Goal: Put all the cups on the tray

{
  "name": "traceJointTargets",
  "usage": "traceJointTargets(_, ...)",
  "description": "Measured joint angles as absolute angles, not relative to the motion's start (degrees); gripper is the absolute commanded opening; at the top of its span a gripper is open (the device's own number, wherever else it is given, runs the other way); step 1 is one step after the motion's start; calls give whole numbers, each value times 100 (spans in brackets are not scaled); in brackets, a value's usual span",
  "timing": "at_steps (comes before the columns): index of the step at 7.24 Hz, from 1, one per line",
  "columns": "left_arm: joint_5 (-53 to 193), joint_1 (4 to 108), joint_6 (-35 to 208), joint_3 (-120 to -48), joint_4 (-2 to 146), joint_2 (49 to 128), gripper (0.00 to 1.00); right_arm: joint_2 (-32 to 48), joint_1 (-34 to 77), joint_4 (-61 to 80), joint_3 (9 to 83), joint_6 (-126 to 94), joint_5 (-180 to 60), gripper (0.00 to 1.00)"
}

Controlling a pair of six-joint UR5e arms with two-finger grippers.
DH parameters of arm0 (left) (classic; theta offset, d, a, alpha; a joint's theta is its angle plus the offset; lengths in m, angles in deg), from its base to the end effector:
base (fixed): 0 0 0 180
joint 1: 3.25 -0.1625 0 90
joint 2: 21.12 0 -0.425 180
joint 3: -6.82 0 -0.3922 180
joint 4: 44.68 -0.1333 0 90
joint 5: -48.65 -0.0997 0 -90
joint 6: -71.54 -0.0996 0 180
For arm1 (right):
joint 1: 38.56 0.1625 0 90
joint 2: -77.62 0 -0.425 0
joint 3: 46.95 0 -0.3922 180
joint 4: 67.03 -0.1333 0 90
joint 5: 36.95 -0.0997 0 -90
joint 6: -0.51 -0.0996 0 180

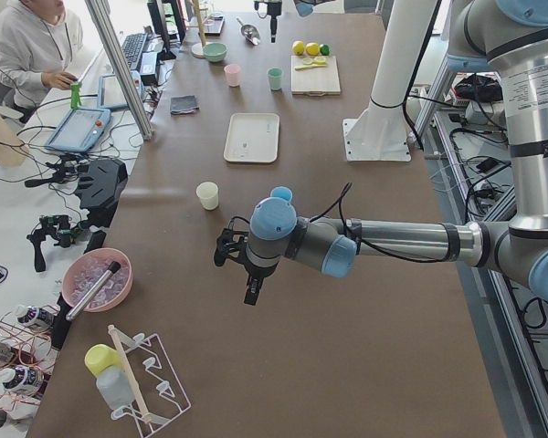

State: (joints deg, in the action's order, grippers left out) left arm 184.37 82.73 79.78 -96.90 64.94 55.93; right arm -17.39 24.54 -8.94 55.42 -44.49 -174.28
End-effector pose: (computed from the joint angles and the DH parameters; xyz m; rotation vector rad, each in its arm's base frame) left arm -0.0328 -0.4179 0.6019 0.2503 0.8202 0.0729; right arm -0.1599 -0.4479 0.5248 0.0568 -1.0168 0.0052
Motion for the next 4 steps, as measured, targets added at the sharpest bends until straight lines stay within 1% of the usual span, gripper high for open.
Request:
traceJointTargets(2,18440,8264,7991,-9684,6500,5603,98,-1446,1826,-1017,5551,-5235,-17154,100)
traceJointTargets(4,18436,8262,7997,-9682,6501,5605,98,-1226,1440,-1032,5539,-5659,-16950,100)
